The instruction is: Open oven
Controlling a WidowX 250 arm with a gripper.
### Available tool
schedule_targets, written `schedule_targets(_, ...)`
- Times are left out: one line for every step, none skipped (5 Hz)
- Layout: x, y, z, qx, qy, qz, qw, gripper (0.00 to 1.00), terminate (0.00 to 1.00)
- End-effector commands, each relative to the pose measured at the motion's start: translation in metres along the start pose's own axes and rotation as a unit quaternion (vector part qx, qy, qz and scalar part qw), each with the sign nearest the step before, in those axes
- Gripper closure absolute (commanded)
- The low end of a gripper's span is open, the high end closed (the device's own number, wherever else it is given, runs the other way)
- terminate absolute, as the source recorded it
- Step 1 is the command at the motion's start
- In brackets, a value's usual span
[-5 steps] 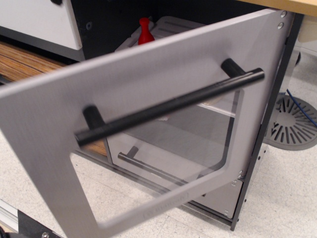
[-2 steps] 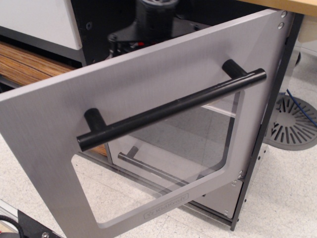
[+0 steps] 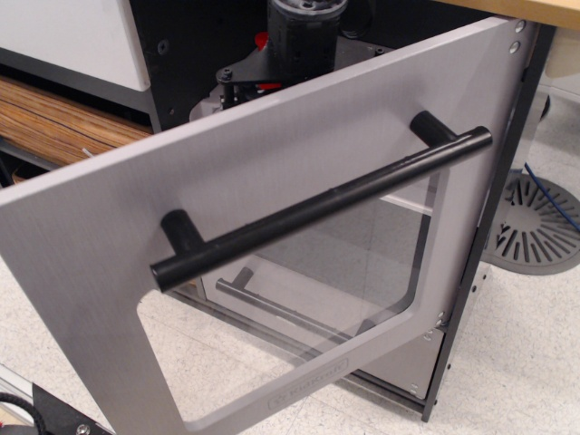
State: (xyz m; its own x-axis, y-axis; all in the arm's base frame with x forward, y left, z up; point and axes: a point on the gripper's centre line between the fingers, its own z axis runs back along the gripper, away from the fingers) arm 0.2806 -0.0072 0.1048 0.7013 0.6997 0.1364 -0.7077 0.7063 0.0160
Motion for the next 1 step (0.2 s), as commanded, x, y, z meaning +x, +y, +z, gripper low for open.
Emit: schedule_targets(0.0088,0.0001,0.0108,-0.014,-0.013,0.003,0.9998,0.0,1.0)
